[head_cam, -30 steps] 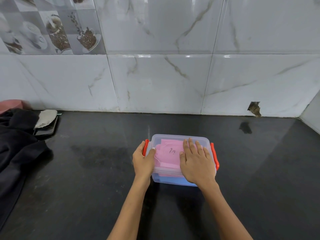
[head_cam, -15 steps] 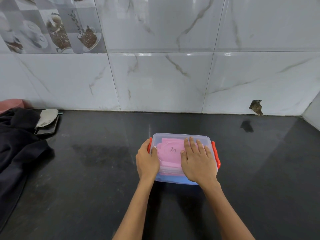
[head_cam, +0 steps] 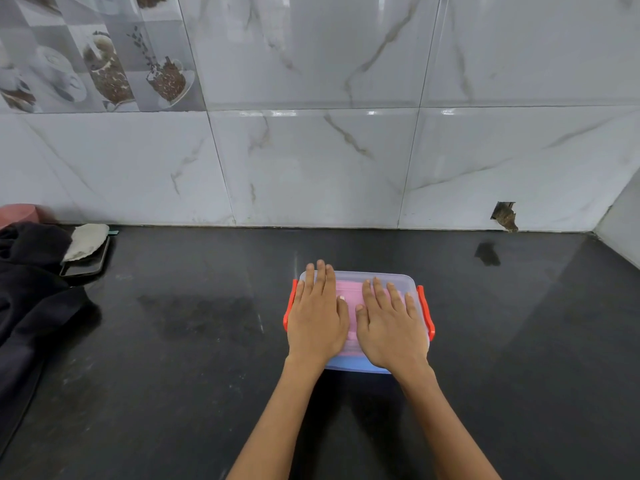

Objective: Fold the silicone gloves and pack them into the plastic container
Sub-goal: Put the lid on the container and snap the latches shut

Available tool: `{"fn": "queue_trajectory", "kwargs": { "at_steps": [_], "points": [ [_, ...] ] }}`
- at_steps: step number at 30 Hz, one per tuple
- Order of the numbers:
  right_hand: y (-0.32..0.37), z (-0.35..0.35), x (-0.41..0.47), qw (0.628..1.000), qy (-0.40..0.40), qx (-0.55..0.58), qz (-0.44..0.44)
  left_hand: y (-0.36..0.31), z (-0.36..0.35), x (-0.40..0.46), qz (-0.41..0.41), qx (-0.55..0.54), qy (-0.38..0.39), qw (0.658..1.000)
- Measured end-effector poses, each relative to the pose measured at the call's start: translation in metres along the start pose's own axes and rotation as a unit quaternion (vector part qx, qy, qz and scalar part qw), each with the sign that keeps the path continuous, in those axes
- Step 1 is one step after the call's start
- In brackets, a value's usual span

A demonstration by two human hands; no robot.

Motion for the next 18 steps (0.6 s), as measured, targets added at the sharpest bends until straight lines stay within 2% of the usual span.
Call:
{"fn": "queue_trajectory", "kwargs": {
  "at_steps": [3, 5, 13, 16, 18],
  "points": [
    [0.000, 0.000, 0.000, 1.000, -0.001, 0.001, 0.001, -0.001, -0.018, 0.003, -0.019, 0.040, 0.081, 0.996],
    [0.000, 0.000, 0.000, 1.000, -0.003, 0.001, 0.002, 0.000, -0.022, 0.003, -0.020, 0.056, 0.102, 0.993],
    [0.000, 0.002, -0.002, 1.000, -0.010, 0.000, -0.002, 0.000, -0.021, 0.002, -0.016, 0.051, 0.092, 0.994],
    [0.002, 0.006, -0.002, 1.000, -0.014, 0.001, -0.002, 0.000, -0.007, 0.001, -0.020, 0.023, 0.029, 0.999],
    [0.005, 0.015, -0.003, 0.998, -0.031, 0.060, 0.020, 0.003, 0.014, -0.003, -0.002, -0.107, -0.046, 0.993]
  ]
}}
Point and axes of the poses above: each hand's wrist, its own x-axis towards the middle knuckle, its own z-axis out of the back of the hand, y = z × x, the point moved 10 cm from there along x, towards the middle knuckle, and after that the axes turned 6 degrees about x, right-handed, at the moved point
